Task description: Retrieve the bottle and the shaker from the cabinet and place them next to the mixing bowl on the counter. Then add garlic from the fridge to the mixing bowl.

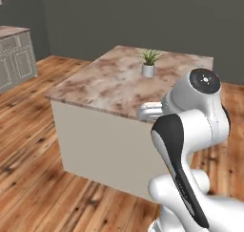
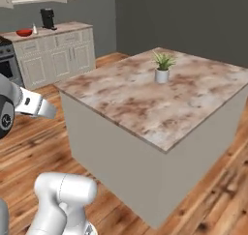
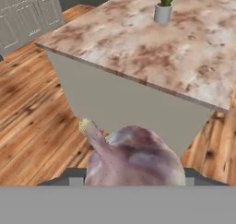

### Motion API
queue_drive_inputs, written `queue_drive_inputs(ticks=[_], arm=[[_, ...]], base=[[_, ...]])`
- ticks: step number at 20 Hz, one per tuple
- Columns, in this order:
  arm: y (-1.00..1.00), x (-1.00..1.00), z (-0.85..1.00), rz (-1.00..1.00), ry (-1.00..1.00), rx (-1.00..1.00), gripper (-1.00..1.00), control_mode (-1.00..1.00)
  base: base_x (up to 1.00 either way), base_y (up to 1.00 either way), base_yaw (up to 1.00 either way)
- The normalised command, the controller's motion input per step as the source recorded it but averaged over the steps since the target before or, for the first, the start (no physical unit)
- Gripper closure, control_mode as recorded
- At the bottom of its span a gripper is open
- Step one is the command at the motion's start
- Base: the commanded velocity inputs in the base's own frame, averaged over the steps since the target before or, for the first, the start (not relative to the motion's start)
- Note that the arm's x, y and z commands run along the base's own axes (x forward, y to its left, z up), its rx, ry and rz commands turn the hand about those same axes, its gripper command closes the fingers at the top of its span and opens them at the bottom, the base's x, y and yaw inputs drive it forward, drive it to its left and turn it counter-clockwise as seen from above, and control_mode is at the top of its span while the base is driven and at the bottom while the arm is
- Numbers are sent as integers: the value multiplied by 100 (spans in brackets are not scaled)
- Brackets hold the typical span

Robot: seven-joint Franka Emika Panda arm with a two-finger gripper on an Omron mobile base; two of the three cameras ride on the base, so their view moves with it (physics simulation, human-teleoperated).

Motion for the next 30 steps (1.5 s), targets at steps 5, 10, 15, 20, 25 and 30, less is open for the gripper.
queue_drive_inputs(ticks=[5,10,15,20,25,30], arm=[[0,0,0,0,0,0,100,100],[0,0,0,0,0,0,100,100],[0,0,0,0,0,0,100,100],[0,0,0,0,0,0,100,100],[0,0,0,0,0,0,100,100],[0,0,0,0,0,0,100,100]], base=[[100,53,28],[98,88,33],[100,95,31],[100,83,28],[100,55,18],[100,9,2]])
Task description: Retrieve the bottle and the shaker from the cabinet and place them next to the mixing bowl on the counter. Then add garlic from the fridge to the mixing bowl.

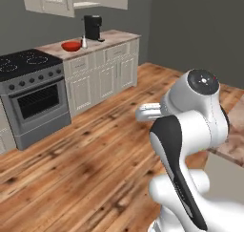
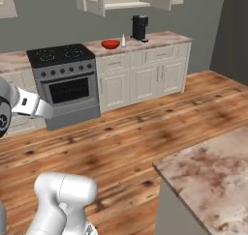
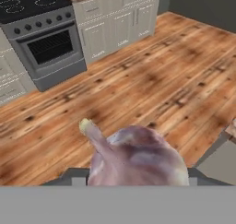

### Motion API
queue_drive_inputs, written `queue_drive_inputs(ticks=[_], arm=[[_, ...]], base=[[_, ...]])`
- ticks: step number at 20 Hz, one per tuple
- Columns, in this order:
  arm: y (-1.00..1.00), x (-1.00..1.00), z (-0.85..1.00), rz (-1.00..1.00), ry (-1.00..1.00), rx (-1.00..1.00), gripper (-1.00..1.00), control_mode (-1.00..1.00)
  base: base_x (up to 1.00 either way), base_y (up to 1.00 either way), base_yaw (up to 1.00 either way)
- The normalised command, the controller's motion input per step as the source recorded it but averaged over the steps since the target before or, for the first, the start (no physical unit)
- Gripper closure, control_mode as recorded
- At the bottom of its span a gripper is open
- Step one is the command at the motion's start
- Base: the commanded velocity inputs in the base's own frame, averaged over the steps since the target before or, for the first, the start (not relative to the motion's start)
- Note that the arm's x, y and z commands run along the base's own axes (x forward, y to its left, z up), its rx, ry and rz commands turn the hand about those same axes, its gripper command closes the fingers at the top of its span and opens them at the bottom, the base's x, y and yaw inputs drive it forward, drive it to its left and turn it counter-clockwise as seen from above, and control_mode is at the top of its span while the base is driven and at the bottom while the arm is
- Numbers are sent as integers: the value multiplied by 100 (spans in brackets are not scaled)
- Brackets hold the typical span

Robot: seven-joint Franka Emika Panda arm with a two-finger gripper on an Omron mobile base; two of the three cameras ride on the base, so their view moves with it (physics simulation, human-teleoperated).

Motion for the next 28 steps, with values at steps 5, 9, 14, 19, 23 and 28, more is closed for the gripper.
queue_drive_inputs(ticks=[5,9,14,19,23,28], arm=[[0,0,0,0,0,0,100,100],[0,0,0,0,0,0,100,100],[0,0,0,0,0,0,100,100],[0,0,0,0,0,0,100,100],[0,0,0,0,0,0,100,100],[0,0,0,0,0,0,100,100]], base=[[100,0,0],[100,3,0],[100,1,0],[100,0,4],[100,-6,17],[100,-43,33]])
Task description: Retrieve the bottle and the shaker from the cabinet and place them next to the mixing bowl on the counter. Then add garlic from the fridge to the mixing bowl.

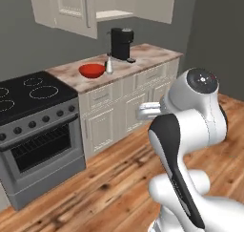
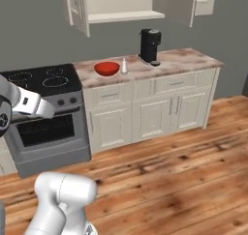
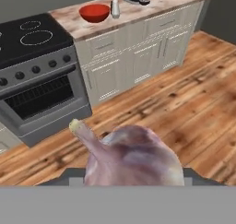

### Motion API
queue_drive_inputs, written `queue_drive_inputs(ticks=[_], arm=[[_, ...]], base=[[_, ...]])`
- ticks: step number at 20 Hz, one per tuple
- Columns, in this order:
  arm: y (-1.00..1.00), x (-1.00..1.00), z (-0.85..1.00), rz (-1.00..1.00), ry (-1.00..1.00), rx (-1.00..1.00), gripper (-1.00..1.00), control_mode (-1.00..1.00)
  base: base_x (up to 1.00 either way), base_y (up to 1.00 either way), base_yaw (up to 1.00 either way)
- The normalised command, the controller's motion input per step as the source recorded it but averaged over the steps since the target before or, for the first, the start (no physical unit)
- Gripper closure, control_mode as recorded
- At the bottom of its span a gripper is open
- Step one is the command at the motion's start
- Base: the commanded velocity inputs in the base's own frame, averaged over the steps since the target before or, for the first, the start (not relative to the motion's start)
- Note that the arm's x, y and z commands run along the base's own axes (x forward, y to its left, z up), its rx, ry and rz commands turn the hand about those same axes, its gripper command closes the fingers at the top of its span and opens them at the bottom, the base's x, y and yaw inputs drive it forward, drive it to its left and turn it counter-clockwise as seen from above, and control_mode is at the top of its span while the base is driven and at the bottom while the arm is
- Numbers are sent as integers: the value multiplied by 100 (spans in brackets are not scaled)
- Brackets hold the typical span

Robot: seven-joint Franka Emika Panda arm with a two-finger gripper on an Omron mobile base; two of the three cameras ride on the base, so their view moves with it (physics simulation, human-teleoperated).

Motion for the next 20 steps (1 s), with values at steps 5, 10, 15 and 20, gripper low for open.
queue_drive_inputs(ticks=[5,10,15,20], arm=[[0,0,0,0,0,0,100,100],[0,0,0,0,0,0,100,100],[0,0,0,0,0,0,100,100],[0,0,0,0,0,0,100,100]], base=[[90,-97,37],[94,-94,42],[100,-59,63],[84,-77,61]])
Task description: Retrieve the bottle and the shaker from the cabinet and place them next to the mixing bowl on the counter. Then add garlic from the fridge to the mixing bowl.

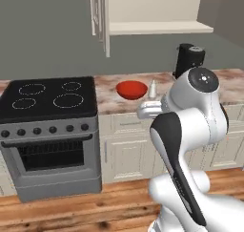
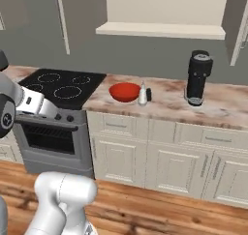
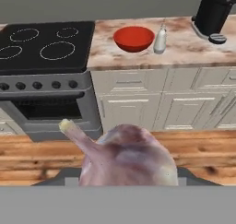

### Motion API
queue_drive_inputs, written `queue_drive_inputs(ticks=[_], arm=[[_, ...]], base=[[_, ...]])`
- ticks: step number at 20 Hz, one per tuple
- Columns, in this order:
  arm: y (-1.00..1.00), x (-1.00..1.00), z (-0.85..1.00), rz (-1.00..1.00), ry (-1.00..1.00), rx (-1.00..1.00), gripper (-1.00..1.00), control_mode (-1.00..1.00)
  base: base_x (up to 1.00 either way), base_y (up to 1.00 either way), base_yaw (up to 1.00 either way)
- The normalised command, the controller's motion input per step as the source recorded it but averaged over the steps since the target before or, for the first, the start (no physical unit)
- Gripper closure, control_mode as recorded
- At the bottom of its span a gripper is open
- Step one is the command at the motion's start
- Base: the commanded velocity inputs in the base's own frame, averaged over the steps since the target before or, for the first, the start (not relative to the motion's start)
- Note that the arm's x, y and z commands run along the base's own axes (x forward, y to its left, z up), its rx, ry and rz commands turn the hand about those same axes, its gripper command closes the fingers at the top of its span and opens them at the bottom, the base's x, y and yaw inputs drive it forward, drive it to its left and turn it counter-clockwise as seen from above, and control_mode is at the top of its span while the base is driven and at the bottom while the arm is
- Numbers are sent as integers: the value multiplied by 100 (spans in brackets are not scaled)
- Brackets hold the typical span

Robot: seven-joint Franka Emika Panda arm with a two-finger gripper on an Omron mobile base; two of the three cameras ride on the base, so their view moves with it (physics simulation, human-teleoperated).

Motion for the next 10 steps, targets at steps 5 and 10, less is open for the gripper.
queue_drive_inputs(ticks=[5,10], arm=[[0,0,0,0,0,0,100,100],[0,0,0,0,0,0,100,100]], base=[[64,-93,34],[50,-30,3]])
